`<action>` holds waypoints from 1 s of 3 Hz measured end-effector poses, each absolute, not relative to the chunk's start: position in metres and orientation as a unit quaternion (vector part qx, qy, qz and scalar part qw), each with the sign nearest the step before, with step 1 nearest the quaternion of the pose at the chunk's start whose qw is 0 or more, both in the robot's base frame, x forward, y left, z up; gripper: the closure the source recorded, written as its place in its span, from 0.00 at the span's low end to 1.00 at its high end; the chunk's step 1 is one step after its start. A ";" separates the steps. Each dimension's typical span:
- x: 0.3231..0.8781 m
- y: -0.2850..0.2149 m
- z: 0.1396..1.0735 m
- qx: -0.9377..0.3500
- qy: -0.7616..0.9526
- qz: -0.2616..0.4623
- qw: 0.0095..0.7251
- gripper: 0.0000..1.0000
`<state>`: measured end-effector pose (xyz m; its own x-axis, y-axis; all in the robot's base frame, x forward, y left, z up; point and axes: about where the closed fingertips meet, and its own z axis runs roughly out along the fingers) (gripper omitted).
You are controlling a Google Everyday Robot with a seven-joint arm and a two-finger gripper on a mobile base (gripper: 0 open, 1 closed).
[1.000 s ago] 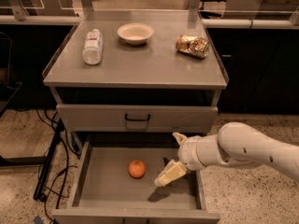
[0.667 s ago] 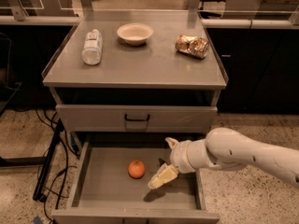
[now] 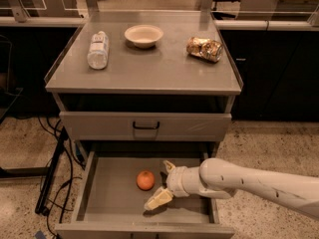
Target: Pick orange from middle drawer and place on counter
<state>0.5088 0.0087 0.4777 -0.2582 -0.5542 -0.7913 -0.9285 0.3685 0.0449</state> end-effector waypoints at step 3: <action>0.540 0.016 0.444 -0.489 0.752 0.264 0.355 0.00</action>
Offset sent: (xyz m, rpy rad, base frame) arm 0.0314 0.0002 -0.0346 0.0114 0.0381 -0.0294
